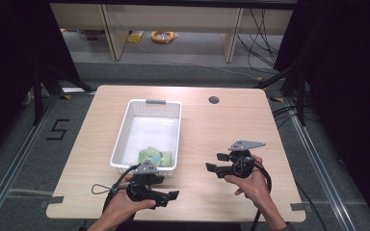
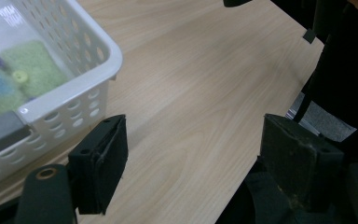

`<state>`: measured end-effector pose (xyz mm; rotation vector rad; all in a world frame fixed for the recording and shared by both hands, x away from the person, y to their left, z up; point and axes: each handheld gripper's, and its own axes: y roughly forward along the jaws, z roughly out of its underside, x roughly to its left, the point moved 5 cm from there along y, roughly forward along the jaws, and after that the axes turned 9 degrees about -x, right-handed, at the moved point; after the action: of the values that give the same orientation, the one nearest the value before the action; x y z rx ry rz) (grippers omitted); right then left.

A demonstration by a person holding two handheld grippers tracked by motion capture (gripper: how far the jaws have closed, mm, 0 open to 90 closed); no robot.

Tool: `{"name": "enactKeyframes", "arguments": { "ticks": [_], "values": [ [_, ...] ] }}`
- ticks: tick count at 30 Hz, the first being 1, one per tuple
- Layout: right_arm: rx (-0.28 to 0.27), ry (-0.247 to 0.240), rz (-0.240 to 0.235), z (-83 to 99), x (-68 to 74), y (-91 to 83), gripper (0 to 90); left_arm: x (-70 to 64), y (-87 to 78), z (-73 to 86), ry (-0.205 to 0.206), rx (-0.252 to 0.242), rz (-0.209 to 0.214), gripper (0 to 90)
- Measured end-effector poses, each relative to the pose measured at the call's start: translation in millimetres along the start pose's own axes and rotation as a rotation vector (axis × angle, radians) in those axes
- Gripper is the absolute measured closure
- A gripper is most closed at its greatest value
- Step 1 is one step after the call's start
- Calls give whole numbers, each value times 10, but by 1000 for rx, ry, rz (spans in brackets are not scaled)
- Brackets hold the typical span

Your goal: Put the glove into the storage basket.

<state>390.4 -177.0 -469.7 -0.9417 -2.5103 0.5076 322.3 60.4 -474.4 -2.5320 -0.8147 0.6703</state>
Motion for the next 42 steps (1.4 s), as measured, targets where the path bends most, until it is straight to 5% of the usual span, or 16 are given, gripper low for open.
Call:
{"name": "enactKeyframes", "arguments": {
  "ticks": [14, 15, 17, 18, 23, 24, 29, 31, 32, 34, 35, 37, 42],
  "values": [
    [12, 52, 5, 241, -49, -155, 357, 28, 106, 227, 2, 7, -12, 230],
    [7, 17, 2, 245, -72, -157, 355, 36, 114, 249, 1, 5, -4, 229],
    [24, 54, 4, 278, -29, -183, 353, 37, 124, 276, -7, -1, -15, 229],
    [-2, 8, 7, 281, -56, -175, 351, 41, 129, 290, 0, 1, -14, 228],
    [9, 48, -13, 363, 17, -225, 332, 13, 153, 365, 11, 4, -23, 222],
    [-2, 12, -17, 374, -5, -224, 327, 19, 157, 378, 22, 6, -17, 220],
    [-6, 24, -23, 456, 58, -279, 305, 62, 134, 473, 73, 28, -38, 216],
    [-18, 29, -30, 486, 79, -280, 284, 61, 150, 507, 65, 18, -50, 216],
    [-23, -10, -32, 506, 71, -279, 270, 53, 157, 527, 59, 20, -51, 215],
    [-23, -6, -45, 544, 96, -283, 255, 59, 154, 561, 106, 43, -52, 215],
    [-24, 10, -51, 562, 127, -280, 244, 37, 175, 582, 70, 31, -52, 214],
    [-23, 6, -70, 596, 167, -284, 232, 38, 159, 601, 103, 44, -38, 211],
    [-24, -17, -72, 684, 221, -319, 210, 11, 156, 645, 83, 9, -38, 202]
  ]
}}
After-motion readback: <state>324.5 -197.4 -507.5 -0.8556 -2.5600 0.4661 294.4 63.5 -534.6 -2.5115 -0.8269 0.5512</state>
